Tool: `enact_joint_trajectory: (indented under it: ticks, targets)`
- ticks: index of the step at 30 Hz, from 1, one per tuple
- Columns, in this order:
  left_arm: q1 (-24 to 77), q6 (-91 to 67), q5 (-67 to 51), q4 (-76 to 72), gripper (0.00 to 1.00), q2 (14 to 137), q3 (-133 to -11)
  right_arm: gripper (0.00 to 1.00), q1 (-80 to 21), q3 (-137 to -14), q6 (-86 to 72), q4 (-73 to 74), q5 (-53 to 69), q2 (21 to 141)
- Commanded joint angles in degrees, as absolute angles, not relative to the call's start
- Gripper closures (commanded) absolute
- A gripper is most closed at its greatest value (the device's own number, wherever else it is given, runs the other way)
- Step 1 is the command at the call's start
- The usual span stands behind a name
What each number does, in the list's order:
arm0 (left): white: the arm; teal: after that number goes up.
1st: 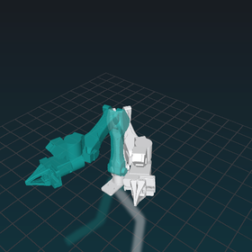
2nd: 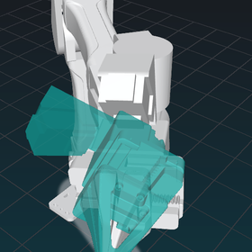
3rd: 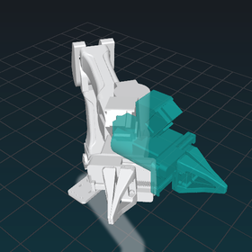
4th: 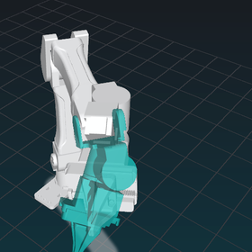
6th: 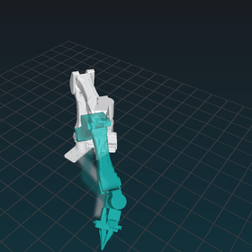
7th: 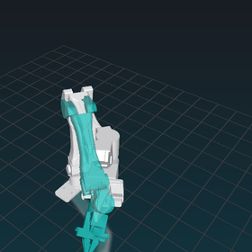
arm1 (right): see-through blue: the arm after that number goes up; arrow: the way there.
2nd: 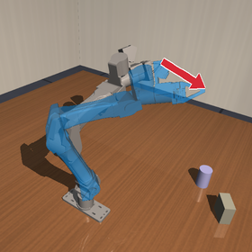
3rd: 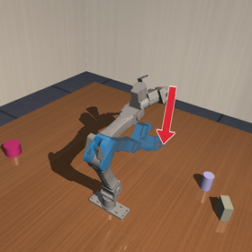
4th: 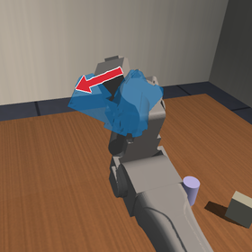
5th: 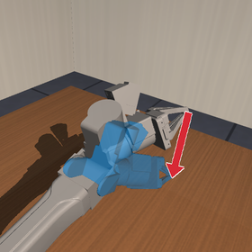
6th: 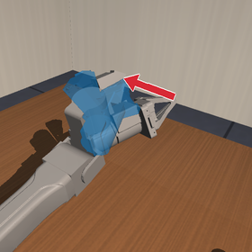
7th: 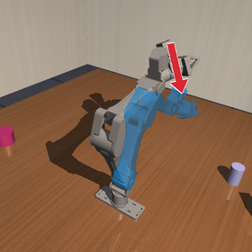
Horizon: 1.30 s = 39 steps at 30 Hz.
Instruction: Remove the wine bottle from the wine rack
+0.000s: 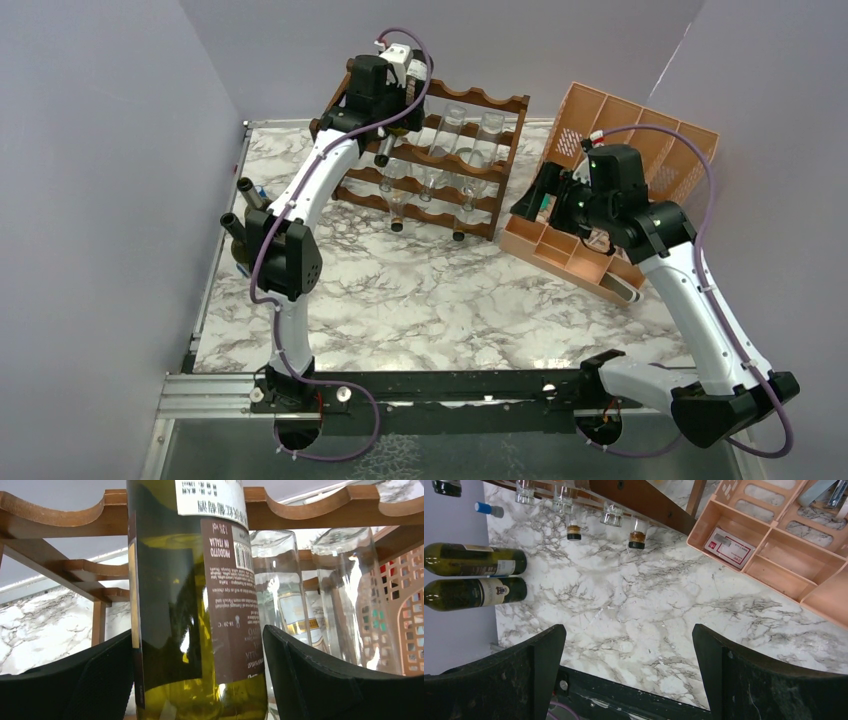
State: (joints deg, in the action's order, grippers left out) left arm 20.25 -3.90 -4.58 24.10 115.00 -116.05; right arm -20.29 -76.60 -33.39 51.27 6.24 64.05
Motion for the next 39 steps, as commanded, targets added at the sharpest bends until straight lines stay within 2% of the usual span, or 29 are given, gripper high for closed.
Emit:
enact_joint_trajectory:
  ticks: [1, 6, 14, 19, 34, 39]
  targets:
    - [21.1, -3.5, -1.7, 24.7, 0.09, 116.6, -118.4, 0.00, -20.5, -75.3, -33.5, 51.9, 5.6, 62.7]
    - [21.3, -3.4, -0.2, 24.7, 0.03, 117.0, -118.4, 0.00, -20.5, -74.5, -33.6, 51.7, 5.4, 62.0]
    - [21.4, -4.2, -0.8, 23.5, 0.20, 113.7, -116.6, 0.00, -20.5, -73.7, -33.6, 51.2, 6.4, 62.1]
    - [21.4, -5.4, -1.6, 21.7, 0.35, 110.1, -114.1, 0.00, -20.5, -73.6, -33.7, 50.8, 6.8, 62.1]
    - [21.3, -9.6, -4.6, 11.1, 0.53, 98.1, -103.3, 0.00, -20.5, -70.4, -27.8, 44.1, 10.1, 58.1]
    - [21.3, -10.7, -7.8, 11.2, 0.54, 95.2, -102.7, 0.00, -20.5, -70.4, -26.0, 43.5, 10.4, 58.1]
